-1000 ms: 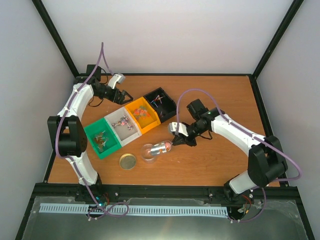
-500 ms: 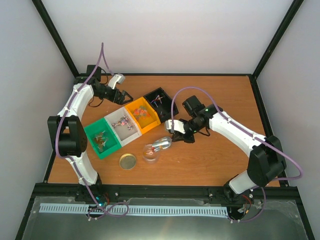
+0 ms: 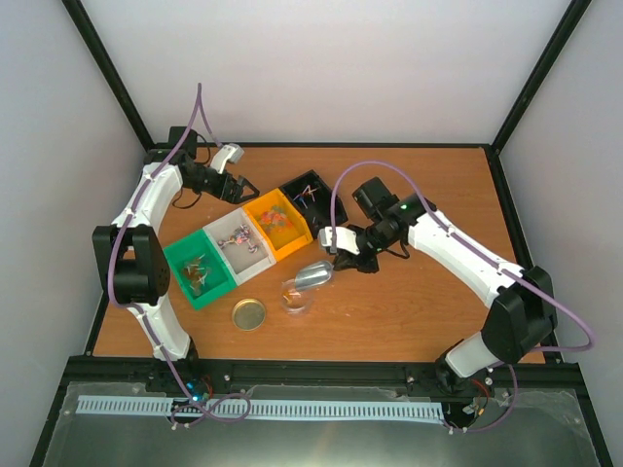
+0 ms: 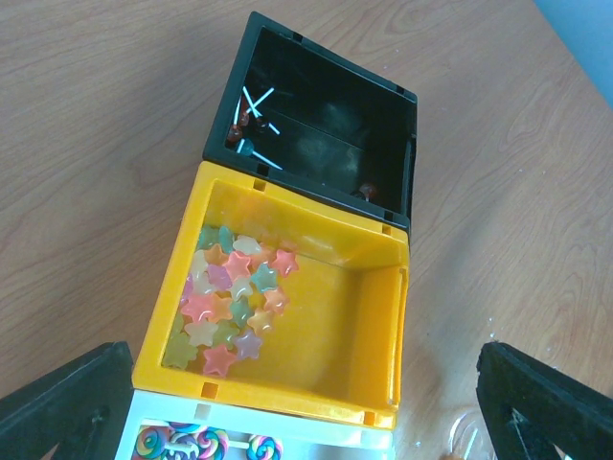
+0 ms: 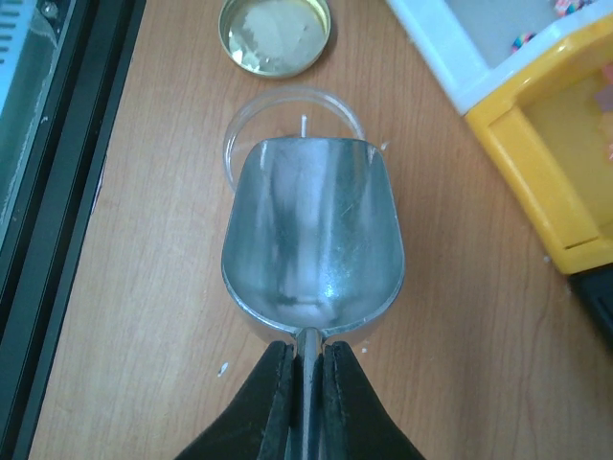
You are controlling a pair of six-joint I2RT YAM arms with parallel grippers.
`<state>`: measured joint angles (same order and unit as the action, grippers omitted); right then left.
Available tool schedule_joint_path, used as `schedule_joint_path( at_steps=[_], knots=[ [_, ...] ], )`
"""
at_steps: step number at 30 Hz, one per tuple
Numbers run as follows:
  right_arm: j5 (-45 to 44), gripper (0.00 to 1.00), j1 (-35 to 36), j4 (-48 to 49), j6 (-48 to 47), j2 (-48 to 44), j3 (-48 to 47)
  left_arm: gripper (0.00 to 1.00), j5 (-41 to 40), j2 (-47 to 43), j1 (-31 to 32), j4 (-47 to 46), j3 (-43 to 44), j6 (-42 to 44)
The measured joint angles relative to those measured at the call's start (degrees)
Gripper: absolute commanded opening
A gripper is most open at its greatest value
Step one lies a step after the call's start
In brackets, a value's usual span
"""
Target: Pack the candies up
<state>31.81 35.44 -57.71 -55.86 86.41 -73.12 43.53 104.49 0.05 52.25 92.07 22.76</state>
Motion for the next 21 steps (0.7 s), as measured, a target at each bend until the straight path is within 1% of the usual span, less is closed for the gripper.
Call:
schedule_joint_path(
  at_steps=[5,9,15,18,21],
  knots=[
    [0.4,0.03,-0.1,-0.3,0.6,-0.2,-1.6,1.0,0.0,0.0,0.0,0.0,0.0,0.0],
    [0.1,0.03,-1.0,0.9,4.7,-0.2,-1.7,1.0,-0.3,0.0,0.0,-0.2,-0.1,0.0],
    [-5.9,0.03,-1.8,8.1,20.1,0.8,-4.9,1.0,-2.8,0.0,0.0,-2.4,-2.4,-0.1],
    [-8.4,0.03,-1.6,10.2,27.6,3.7,-9.0,0.99,-4.9,0.0,0.0,-3.3,-3.5,-0.1],
    [-10.1,0.03,-1.2,10.3,33.0,8.2,-13.8,0.98,-7.8,0.0,0.0,-4.2,-3.7,-0.1]
  ],
)
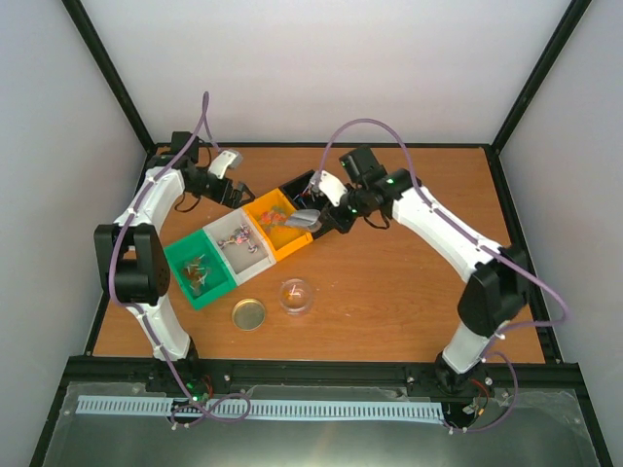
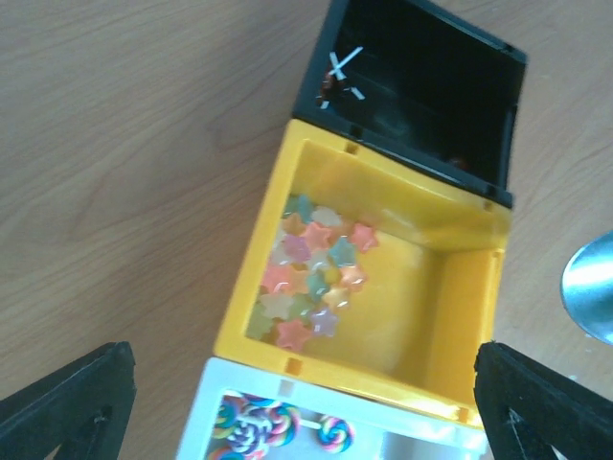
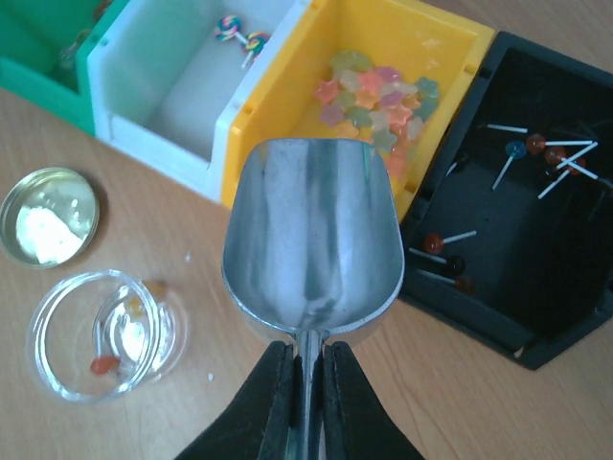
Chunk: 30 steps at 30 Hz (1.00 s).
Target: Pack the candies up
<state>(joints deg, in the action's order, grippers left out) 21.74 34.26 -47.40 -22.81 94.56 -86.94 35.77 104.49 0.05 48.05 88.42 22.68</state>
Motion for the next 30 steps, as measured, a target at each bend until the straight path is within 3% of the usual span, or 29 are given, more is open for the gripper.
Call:
schedule_joint_path(
  at_steps=[13,30],
  knots=[
    [-5.0,0.03,4.7,-6.0,9.0,16.8,-13.9,0.9,-7.8,2.1,0.1,-2.7,-1.6,1.6],
    [-19.4,0.03,4.5,-15.7,5.5,24.7,-25.6,0.83,-8.6,3.3,4.5,-5.4,-8.7,2.1]
  ],
)
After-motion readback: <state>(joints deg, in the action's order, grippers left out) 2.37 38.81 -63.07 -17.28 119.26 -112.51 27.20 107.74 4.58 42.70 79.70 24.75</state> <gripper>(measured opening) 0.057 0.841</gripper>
